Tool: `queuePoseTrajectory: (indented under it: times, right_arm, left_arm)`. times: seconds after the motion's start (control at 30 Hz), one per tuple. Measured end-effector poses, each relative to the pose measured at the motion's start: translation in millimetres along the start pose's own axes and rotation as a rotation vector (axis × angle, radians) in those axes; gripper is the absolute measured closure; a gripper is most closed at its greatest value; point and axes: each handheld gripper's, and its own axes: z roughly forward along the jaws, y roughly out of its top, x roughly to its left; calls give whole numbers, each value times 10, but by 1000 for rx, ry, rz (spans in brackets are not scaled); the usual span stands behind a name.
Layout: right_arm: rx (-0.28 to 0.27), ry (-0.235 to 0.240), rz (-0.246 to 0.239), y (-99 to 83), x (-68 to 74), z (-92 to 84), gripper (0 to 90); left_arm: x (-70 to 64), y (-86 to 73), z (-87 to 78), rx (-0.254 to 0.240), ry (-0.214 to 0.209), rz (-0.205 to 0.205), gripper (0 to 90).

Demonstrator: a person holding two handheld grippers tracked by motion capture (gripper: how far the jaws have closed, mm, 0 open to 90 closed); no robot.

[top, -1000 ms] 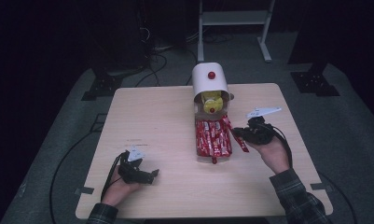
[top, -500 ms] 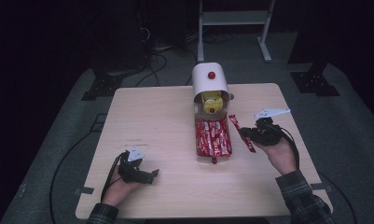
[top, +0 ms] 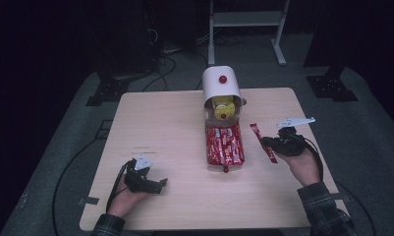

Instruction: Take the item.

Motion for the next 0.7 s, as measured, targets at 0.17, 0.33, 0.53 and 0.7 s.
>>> queuePoseTrajectory:
  times: [0.17,0.33,0.53,0.7]
  right_arm:
    - [8,-8,13,-43,-71,51,866]
    - [28,-16,28,-100,-141,128,866]
    - [39,-24,29,-145,-194,222,866]
    - [54,-30,41,-196,-247,291,866]
  left_arm:
    - [0,0,0,0,0,0,0]
    - [0,0,0,1,0,0,0]
    - [0,1,0,0,0,-1,0]
    - [0,1,0,1,0,0,0]
